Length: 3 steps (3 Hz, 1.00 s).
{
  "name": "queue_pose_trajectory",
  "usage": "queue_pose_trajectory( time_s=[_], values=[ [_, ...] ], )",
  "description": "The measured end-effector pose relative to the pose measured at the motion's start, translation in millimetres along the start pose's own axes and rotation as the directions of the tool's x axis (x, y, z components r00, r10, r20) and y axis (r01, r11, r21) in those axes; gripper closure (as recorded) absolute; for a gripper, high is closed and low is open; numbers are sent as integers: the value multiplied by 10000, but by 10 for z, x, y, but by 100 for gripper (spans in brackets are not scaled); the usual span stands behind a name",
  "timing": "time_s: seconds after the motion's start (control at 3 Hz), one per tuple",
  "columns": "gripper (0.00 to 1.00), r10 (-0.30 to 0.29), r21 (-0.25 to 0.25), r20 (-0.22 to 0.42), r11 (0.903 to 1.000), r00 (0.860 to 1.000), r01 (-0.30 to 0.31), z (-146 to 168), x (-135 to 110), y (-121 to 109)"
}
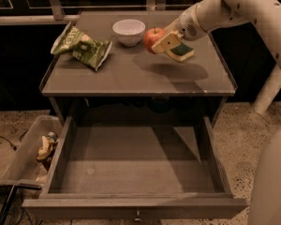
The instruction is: Place apple into top drawer
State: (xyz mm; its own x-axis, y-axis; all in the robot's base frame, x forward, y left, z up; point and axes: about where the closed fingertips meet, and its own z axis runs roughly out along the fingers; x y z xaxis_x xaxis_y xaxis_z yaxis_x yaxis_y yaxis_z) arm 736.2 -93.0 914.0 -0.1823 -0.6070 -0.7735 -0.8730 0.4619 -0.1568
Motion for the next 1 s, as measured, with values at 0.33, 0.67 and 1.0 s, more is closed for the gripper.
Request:
queue_pose_trajectory(
  time_s=[0.33,0.67,1.0],
  values=[
    [100,-446,95,-76,9990,9990,447,-428,32,219],
    [100,-772,241,-275,9967,9966,779,-867,167,557],
    [100,-574,-52,-755,9984,9955,571,-1171,540,1084]
  ],
)
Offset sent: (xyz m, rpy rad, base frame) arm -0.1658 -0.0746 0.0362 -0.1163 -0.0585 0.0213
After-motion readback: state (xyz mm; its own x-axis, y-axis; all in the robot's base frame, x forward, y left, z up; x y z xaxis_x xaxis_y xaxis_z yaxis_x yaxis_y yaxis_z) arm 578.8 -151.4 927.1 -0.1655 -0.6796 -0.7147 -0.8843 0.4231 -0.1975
